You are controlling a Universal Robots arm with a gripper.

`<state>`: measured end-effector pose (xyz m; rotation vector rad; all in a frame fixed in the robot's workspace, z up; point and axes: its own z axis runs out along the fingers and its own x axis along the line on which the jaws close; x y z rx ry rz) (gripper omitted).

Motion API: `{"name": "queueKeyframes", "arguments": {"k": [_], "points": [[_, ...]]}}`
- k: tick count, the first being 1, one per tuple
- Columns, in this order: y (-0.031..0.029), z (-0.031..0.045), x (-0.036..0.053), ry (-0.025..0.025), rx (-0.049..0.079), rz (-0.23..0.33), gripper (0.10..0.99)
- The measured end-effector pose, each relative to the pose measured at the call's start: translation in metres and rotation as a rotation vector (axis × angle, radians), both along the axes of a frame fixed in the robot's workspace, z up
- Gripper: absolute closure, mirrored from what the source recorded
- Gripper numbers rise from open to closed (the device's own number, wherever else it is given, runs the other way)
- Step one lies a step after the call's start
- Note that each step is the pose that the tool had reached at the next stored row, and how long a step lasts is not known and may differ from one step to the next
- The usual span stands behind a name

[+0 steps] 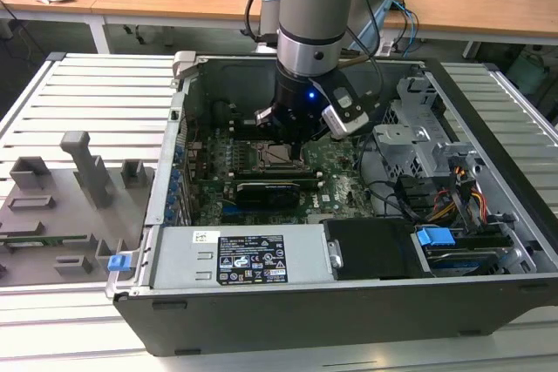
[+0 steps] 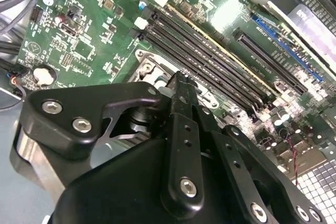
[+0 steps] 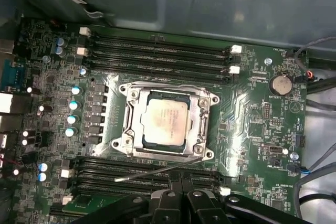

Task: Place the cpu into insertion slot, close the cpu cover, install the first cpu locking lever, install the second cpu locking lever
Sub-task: 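Install the second cpu locking lever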

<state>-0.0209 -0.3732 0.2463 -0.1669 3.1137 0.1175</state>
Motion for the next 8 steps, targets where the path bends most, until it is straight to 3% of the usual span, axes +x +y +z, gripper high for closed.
{"name": "queueKeyframes", "arguments": {"k": [2,4,8], "points": [[0.0000,-0.0002,-0.0029,0.0000,0.003,0.000,0.976],[-0.0001,-0.0002,-0.0076,0.0000,0.016,0.000,0.976],[-0.0003,-0.0022,-0.0164,0.0000,0.020,0.000,0.976]]}}
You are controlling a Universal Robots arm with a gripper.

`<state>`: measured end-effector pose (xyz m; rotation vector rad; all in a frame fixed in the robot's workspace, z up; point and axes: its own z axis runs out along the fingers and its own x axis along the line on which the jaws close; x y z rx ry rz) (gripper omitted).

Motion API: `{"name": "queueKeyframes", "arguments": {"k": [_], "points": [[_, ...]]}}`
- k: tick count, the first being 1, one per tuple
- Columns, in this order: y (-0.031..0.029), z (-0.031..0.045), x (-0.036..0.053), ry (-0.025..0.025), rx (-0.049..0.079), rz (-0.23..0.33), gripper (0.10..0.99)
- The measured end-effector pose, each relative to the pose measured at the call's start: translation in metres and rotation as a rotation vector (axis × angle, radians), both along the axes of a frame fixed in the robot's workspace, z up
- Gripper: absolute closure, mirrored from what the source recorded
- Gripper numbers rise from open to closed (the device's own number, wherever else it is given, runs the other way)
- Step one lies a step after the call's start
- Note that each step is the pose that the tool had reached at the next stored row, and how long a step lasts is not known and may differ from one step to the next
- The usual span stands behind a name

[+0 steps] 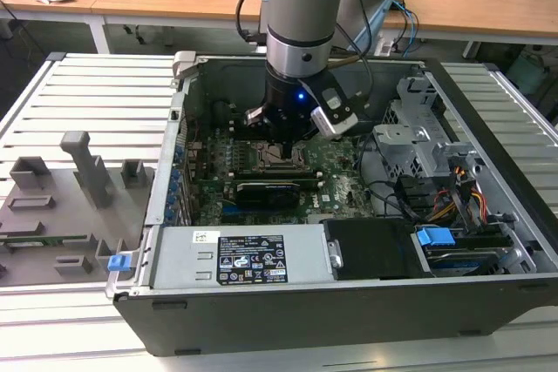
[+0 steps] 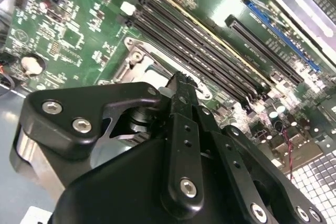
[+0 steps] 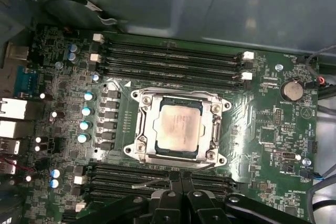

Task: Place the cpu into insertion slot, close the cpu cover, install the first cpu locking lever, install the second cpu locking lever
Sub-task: 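Install the second cpu locking lever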

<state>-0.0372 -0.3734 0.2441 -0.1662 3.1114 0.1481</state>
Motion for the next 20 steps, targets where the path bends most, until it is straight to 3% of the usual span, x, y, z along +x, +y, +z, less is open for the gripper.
{"name": "queueKeyframes", "arguments": {"k": [5,17,19,20], "points": [[0.0000,-0.0110,-0.0168,0.0000,0.000,0.000,0.976],[-0.0001,-0.0167,-0.0209,0.0000,0.001,0.000,0.976],[-0.0036,-0.0224,-0.0265,0.0000,0.022,0.000,0.976],[-0.0041,-0.0227,-0.0268,0.0000,0.023,0.000,0.976]]}}
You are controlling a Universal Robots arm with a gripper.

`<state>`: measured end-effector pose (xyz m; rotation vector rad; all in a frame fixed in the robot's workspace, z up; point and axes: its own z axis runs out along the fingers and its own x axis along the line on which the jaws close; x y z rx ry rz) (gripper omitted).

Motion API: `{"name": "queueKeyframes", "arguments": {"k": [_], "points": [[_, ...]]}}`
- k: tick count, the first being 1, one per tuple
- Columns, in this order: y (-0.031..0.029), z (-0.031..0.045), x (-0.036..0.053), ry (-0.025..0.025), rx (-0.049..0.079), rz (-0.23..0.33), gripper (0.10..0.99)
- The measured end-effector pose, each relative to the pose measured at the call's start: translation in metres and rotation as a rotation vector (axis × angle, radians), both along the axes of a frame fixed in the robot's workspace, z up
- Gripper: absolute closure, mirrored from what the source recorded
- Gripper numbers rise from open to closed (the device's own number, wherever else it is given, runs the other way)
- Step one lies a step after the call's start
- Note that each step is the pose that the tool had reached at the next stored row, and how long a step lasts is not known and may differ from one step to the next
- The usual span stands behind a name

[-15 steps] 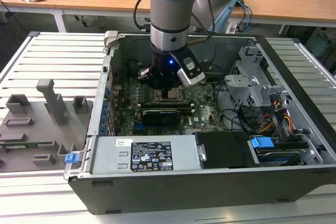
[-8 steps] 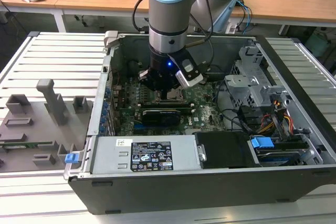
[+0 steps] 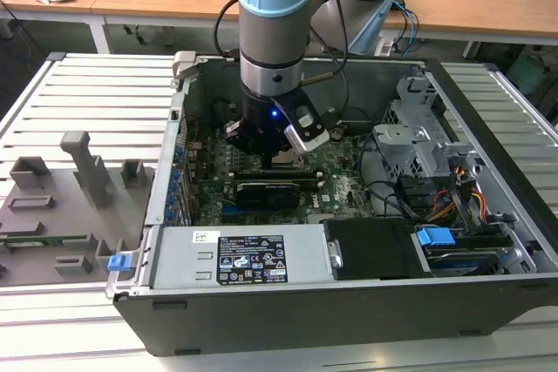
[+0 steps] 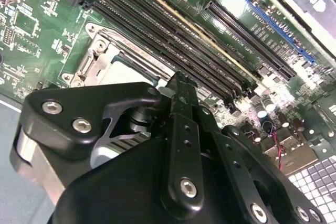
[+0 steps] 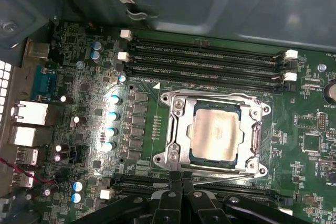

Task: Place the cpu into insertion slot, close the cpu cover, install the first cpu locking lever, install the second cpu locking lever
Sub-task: 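Install the second cpu locking lever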

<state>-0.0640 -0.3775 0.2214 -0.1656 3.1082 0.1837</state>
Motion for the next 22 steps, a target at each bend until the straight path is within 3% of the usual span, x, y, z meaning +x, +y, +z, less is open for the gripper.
{"name": "queueKeyframes", "arguments": {"k": [22], "points": [[-0.0011,-0.0041,-0.0001,0.0001,0.006,0.000,0.976]]}}
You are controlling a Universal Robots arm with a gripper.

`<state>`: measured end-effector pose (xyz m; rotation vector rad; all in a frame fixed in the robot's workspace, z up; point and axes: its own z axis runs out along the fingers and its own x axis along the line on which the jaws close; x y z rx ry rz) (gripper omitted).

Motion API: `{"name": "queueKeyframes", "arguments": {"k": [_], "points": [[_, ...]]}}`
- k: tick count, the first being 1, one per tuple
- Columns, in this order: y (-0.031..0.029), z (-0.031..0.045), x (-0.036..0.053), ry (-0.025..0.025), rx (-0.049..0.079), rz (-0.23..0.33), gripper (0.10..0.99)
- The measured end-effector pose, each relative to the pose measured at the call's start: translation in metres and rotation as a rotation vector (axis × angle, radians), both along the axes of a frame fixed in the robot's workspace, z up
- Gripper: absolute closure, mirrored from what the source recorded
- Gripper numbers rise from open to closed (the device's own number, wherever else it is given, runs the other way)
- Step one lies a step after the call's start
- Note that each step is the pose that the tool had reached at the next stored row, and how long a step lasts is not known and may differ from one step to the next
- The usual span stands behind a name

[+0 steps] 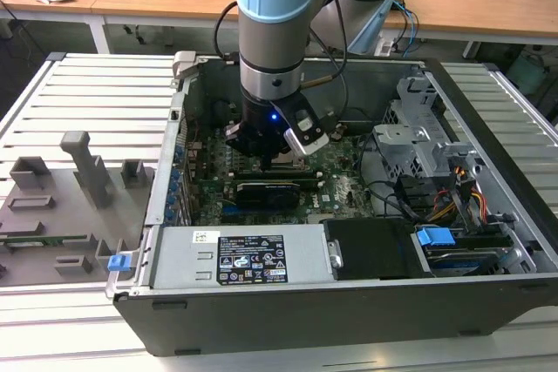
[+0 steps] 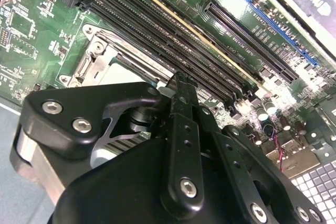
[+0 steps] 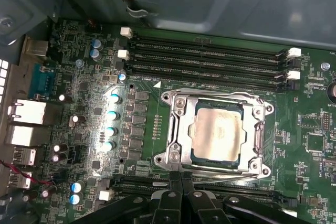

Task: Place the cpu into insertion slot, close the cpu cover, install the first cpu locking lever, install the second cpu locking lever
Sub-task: 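Install the second cpu locking lever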

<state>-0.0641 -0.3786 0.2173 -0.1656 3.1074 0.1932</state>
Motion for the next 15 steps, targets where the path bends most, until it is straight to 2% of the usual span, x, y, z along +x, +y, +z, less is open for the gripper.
{"name": "queueKeyframes", "arguments": {"k": [15], "points": [[-0.0002,-0.0033,-0.0009,0.0000,0.001,0.000,0.976]]}}
